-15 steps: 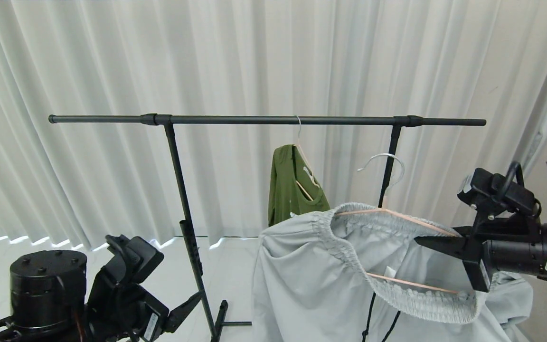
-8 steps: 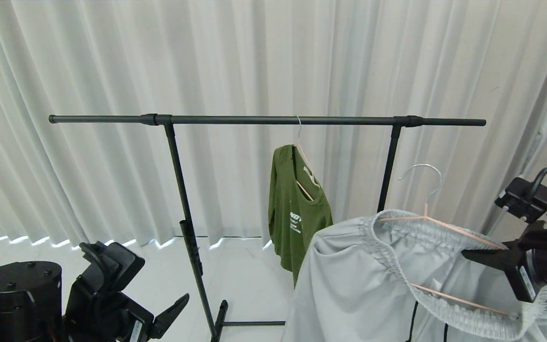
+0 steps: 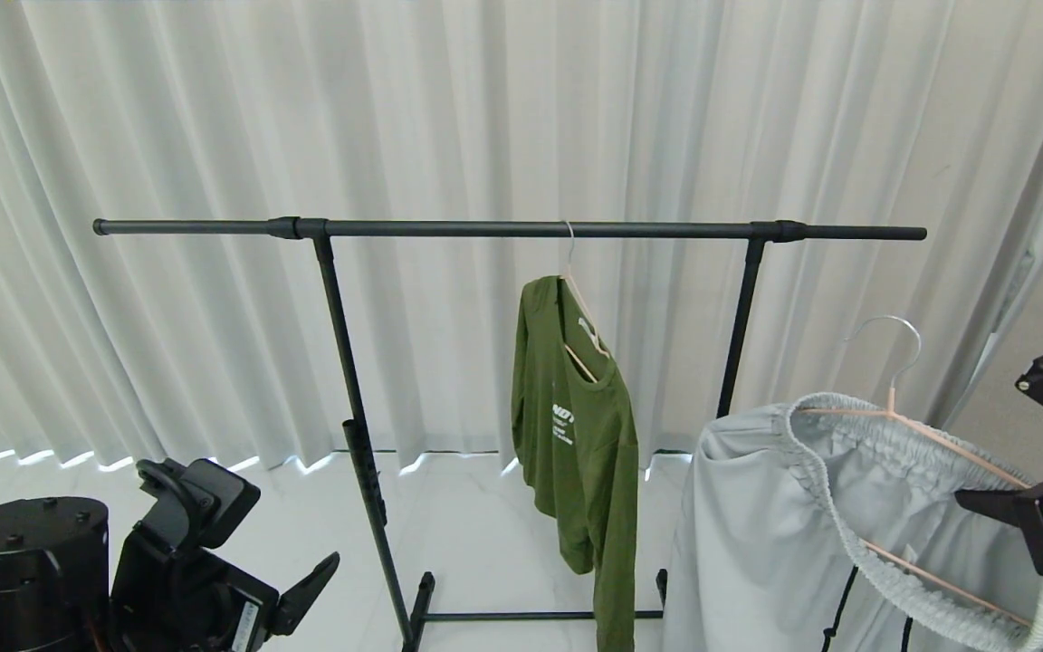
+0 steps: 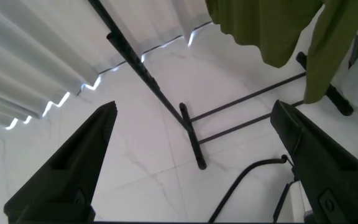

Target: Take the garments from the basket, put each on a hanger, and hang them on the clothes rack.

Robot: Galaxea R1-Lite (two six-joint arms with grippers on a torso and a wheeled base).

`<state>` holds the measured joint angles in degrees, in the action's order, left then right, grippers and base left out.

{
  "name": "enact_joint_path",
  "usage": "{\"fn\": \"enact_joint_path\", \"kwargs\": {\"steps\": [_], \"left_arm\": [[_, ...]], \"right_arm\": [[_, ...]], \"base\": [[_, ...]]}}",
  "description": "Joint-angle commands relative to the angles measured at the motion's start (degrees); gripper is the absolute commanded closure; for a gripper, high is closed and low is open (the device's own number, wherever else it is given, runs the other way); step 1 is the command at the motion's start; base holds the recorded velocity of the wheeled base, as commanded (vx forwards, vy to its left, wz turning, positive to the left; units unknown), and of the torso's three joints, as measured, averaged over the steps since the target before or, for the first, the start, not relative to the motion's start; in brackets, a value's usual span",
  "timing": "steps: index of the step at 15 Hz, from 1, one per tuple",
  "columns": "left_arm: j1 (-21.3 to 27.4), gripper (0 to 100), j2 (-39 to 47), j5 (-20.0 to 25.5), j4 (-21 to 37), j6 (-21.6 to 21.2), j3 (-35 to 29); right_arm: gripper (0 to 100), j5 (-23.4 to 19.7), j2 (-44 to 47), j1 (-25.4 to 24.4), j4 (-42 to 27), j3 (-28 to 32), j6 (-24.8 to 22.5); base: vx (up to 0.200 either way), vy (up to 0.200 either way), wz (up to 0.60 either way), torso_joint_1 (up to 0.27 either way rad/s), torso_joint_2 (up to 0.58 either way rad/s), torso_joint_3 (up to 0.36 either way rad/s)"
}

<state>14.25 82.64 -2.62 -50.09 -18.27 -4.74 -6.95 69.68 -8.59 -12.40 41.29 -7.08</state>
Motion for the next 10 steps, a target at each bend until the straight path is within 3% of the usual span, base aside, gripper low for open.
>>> {"fn": "enact_joint_path", "kwargs": {"steps": [1, 10], "left_arm": [[-0.7, 0, -0.1, 0.0, -0.1, 0.0, 0.2], [-0.7, 0, -0.5, 0.0, -2.2, 0.3, 0.1]], "right_arm": [[100, 0.2, -0.2, 0.1, 0.4, 0.4, 1.4], [100, -0.2, -0.2, 0.1, 5.8, 1.3, 2.2]], "base": [[0.000, 0.000, 0.00, 0.000, 0.00, 0.000], [0.000, 0.000, 0.00, 0.000, 0.00, 0.000]]}}
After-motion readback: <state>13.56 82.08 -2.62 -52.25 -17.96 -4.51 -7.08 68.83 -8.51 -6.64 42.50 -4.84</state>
